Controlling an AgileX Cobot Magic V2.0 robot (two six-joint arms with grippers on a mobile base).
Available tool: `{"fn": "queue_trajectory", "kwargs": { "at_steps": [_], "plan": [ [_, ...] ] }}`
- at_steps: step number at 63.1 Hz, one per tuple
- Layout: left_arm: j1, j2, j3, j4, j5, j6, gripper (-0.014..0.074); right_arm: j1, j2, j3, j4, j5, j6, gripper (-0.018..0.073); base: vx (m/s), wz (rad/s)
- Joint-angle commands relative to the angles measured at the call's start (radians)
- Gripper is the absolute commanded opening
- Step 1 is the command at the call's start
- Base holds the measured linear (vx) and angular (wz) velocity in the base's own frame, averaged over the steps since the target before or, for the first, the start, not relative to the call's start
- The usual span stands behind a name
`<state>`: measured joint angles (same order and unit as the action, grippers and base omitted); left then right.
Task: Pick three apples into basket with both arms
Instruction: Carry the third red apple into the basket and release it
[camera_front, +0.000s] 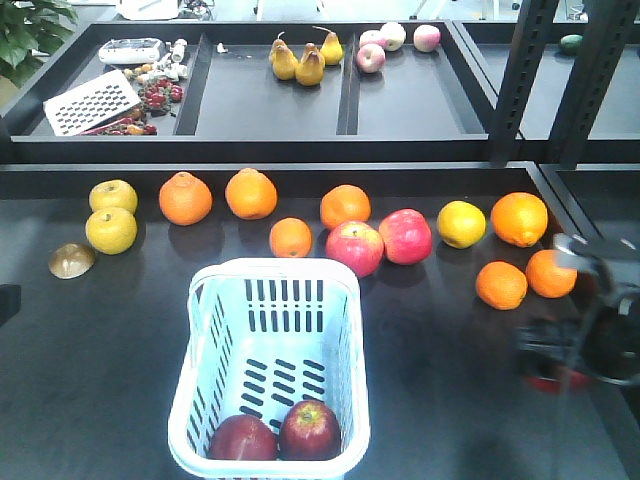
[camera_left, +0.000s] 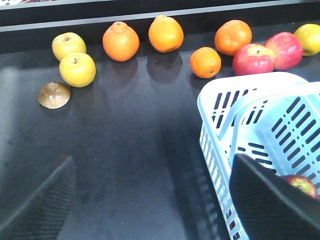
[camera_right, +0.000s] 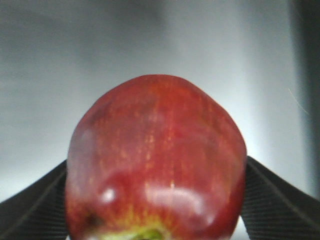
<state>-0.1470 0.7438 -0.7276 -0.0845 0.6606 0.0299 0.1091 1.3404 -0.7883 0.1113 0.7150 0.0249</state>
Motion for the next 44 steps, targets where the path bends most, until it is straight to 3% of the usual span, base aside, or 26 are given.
{"fn": "queue_trajectory", "kwargs": {
  "at_steps": [1, 9, 19, 25, 33, 44],
  "plan": [
    [0.002, -0.005, -0.027, -0.005, -0.06, -0.01, 0.0588, 0.171, -0.115, -0.022, 0.101, -0.07, -0.006, 0.0239, 0.0, 0.0],
    [0.002, -0.005, -0.027, -0.005, -0.06, -0.01, 0.0588, 0.419, -0.14, -0.035, 0.209, -0.205, -0.008, 0.0239, 0.0, 0.0],
    [0.002, -0.005, -0.027, -0.005, -0.06, -0.01, 0.0588, 0.673, -0.073, -0.087, 0.181, -0.389, -0.016, 0.0243, 0.0, 0.0],
    [0.002, -0.005, -0.027, -0.005, -0.06, -0.01, 0.0588, 0.729, 0.006, -0.142, 0.144, -0.411, -0.034, 0.0251, 0.0, 0.0],
    [0.002, -0.005, -0.027, -0.005, -0.06, -0.01, 0.0588, 0.729, 0.149, -0.224, 0.108, -0.366, -0.047, 0.0306, 0.0, 0.0],
    [0.002, -0.005, -0.027, -0.005, -0.06, -0.01, 0.0588, 0.729, 0.272, -0.326, 0.054, -0.252, -0.053, 0.0516, 0.0, 0.0]
  ]
}}
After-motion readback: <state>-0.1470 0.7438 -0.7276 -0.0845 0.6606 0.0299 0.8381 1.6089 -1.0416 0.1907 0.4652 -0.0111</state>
